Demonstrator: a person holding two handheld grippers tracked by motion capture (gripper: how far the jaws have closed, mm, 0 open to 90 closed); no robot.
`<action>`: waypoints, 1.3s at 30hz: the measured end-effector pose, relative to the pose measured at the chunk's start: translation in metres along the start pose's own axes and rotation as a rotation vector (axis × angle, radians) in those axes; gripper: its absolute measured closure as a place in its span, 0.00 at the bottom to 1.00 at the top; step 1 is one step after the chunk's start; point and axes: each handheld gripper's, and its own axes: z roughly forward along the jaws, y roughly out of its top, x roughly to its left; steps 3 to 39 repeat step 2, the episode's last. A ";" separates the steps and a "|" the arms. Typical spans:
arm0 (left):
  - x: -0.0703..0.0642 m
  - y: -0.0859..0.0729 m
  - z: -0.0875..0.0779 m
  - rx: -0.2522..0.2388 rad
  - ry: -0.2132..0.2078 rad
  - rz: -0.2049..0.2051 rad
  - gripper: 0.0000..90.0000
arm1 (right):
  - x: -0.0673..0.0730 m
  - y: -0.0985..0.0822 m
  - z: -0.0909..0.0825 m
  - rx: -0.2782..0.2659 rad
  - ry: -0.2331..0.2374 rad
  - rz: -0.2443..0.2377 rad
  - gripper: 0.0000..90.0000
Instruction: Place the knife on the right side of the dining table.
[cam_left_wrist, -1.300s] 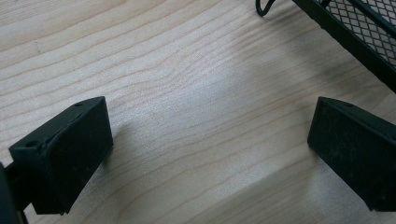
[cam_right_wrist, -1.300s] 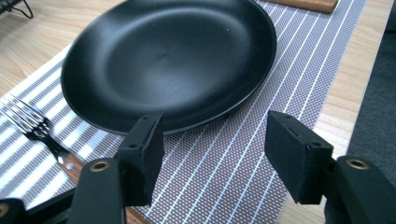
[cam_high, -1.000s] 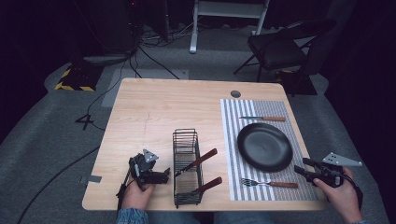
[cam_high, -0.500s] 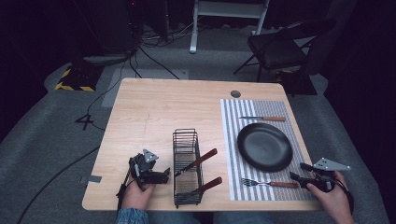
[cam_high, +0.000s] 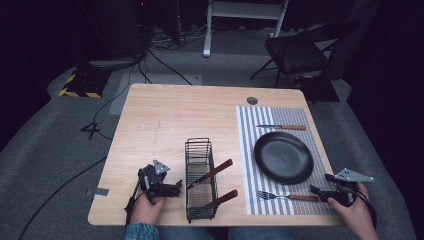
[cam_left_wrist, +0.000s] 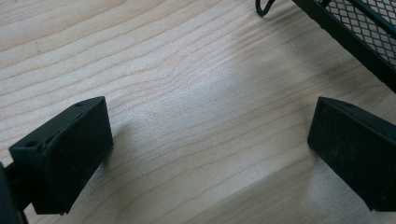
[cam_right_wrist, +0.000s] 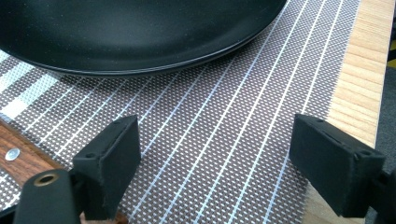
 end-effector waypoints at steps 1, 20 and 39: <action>0.000 0.000 0.000 0.000 0.000 0.000 0.00 | 0.000 0.000 0.000 0.000 0.000 0.000 0.18; 0.000 0.000 0.000 0.000 0.000 0.000 0.00 | 0.000 0.000 0.000 0.000 0.000 0.000 0.18; 0.000 0.000 0.000 0.000 0.000 0.000 0.00 | 0.000 0.000 0.000 0.000 0.000 0.000 0.18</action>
